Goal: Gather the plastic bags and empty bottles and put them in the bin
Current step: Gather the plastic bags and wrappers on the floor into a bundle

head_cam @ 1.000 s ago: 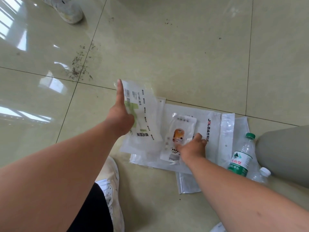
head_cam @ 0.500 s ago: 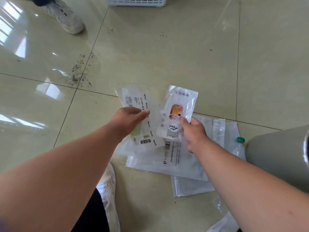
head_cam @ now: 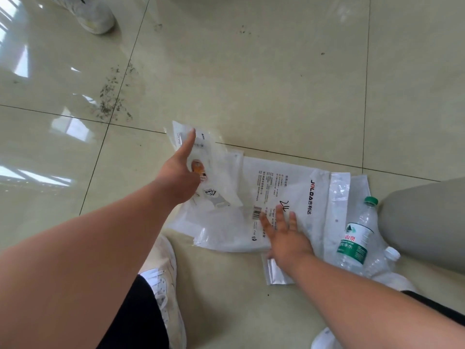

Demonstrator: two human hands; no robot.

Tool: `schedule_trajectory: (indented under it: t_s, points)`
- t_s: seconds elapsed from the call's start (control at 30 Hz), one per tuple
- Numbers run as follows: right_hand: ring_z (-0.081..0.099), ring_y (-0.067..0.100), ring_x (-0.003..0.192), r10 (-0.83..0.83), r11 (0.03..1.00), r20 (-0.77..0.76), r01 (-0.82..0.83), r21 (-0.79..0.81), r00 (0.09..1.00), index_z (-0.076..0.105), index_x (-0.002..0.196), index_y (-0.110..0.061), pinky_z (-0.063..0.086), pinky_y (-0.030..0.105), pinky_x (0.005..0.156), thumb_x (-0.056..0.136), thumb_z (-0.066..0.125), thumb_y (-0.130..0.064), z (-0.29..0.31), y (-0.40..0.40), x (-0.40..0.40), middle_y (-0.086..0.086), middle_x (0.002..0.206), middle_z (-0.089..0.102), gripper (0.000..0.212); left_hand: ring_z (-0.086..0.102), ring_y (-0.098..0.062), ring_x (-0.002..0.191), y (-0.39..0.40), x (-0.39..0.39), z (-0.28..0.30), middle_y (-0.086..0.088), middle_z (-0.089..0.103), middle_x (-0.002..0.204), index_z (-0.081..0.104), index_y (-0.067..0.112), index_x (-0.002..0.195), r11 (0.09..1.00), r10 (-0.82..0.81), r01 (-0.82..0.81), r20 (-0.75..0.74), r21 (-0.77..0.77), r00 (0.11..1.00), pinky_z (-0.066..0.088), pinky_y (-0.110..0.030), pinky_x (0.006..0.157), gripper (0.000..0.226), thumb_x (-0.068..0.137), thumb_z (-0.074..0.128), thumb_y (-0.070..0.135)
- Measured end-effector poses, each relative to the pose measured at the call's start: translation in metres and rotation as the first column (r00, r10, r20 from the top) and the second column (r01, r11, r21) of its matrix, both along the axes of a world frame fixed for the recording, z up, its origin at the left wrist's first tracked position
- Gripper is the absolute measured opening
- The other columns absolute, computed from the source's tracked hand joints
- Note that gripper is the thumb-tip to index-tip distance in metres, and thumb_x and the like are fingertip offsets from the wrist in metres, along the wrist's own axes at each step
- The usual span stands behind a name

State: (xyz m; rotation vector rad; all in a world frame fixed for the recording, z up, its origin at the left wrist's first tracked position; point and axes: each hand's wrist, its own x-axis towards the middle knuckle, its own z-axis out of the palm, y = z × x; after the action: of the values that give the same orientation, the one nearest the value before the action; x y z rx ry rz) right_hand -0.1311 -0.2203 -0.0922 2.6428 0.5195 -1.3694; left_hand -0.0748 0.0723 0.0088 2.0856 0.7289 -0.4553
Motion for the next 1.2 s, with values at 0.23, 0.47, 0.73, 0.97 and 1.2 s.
schedule_trajectory:
  t_s: [0.23,0.47,0.73,0.97,1.2]
  points:
    - [0.067,0.036,0.112,-0.527,0.839,0.136,0.488,0.241,0.839,0.060,0.138,-0.032,0.056,0.037,0.093,0.091,0.049,-0.014,0.022,0.007,0.053,0.009,0.124,0.073,0.051,0.063,-0.034,0.134,-0.004,0.021,0.017,-0.007,0.068,0.140,0.057,0.021,0.158,0.958,0.214,-0.235,0.133,0.166,0.968,0.052,-0.031,0.105,0.057,0.103,0.050,0.008]
    - [0.055,0.029,0.137,-0.656,0.687,-0.101,0.647,0.331,0.748,0.060,0.145,-0.017,0.043,0.034,0.112,0.097,0.056,-0.058,0.038,0.015,0.078,0.005,0.146,0.063,0.063,0.078,-0.029,0.114,0.000,0.044,0.042,0.002,0.065,0.145,0.047,0.037,0.163,0.614,0.685,-0.578,-0.001,-0.537,0.729,0.062,-0.055,0.101,0.076,0.099,0.066,0.000]
    - [0.064,0.031,0.123,-0.742,0.525,-0.155,0.710,0.470,0.652,0.070,0.121,-0.015,0.049,0.032,0.098,0.099,0.058,-0.028,0.066,0.075,0.075,0.010,0.127,0.071,0.028,0.072,-0.025,0.116,-0.019,0.013,0.019,0.003,0.039,0.170,-0.017,0.062,0.163,0.761,0.479,-0.448,-0.059,-0.468,0.876,0.063,-0.052,0.099,0.140,0.082,0.085,0.008]
    - [0.051,0.031,0.140,-0.652,0.557,-0.220,0.655,0.511,0.726,0.056,0.143,-0.023,0.040,0.050,0.117,0.086,0.052,-0.051,0.037,0.092,0.063,0.008,0.148,0.059,0.064,0.072,-0.024,0.121,-0.014,0.015,0.012,0.007,0.046,0.167,-0.007,0.056,0.168,0.657,0.386,-0.399,-0.170,-0.639,0.907,0.068,-0.036,0.071,0.132,0.092,0.071,-0.018]
    - [0.056,0.031,0.132,-0.390,0.908,0.067,0.372,0.195,0.918,0.062,0.131,-0.005,0.044,0.031,0.103,0.104,0.039,-0.010,0.031,0.066,0.069,0.016,0.145,0.058,0.035,0.083,-0.030,0.088,0.005,0.028,0.017,-0.006,0.068,0.123,0.021,0.040,0.170,0.547,0.564,-0.532,-0.186,-0.647,0.805,0.069,-0.047,0.059,0.101,0.096,0.055,-0.019]
